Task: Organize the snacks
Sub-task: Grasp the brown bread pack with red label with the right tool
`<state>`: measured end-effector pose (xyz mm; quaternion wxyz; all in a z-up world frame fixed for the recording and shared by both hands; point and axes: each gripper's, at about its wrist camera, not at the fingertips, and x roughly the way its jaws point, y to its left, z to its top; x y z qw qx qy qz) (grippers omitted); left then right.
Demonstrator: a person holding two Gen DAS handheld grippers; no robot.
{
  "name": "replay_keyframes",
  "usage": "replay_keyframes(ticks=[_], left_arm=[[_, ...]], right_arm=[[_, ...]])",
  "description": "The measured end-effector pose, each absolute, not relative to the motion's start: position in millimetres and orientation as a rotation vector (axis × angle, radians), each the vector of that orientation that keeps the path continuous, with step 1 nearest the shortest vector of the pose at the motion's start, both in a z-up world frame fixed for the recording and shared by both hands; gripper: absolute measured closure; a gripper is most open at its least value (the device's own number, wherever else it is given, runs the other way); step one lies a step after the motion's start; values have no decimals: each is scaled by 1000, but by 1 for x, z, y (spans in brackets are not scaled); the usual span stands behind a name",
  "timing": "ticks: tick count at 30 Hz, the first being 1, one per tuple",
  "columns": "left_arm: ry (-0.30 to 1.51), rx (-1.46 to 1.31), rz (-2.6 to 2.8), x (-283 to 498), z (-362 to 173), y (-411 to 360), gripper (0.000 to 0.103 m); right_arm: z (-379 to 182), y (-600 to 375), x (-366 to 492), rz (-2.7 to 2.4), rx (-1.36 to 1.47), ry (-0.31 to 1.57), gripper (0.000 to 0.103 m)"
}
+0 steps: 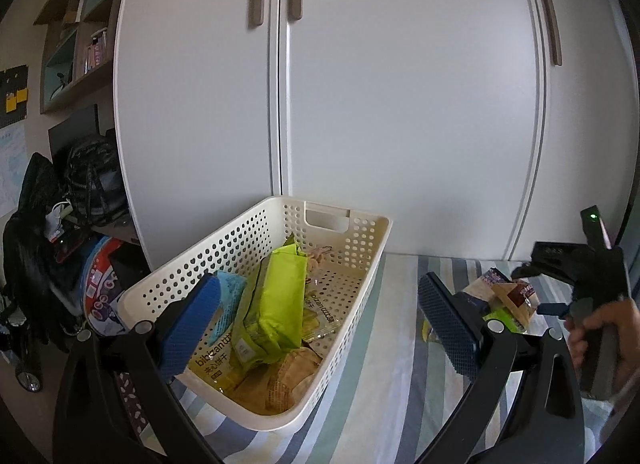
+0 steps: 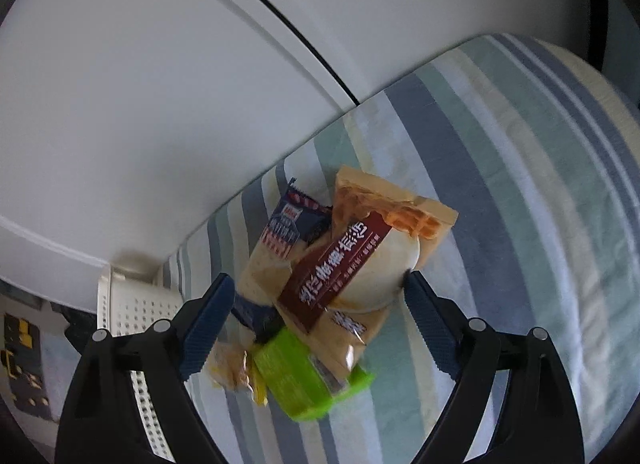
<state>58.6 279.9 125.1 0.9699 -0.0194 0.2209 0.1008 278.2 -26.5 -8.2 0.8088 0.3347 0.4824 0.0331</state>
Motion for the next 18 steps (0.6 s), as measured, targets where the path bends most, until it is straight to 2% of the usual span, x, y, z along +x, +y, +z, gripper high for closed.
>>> replay_keyframes(ticks=[6, 13, 15, 17, 18], left_arm=[[448, -27, 194, 58, 123, 275, 3], [446, 8, 177, 57, 123, 265, 3], [447, 13, 170, 57, 123, 264, 3], [449, 19, 165, 58, 122, 262, 3], [450, 20, 164, 58, 122, 261, 3]], right_arm=[[-15, -18, 296, 16, 660, 1044, 17], [-16, 8, 311, -38, 437, 1076, 22], [-15, 16, 313, -51, 381, 1084, 28], [-15, 21, 315, -69, 326, 1091, 42], [-14, 23, 313, -63, 300, 1090, 43]])
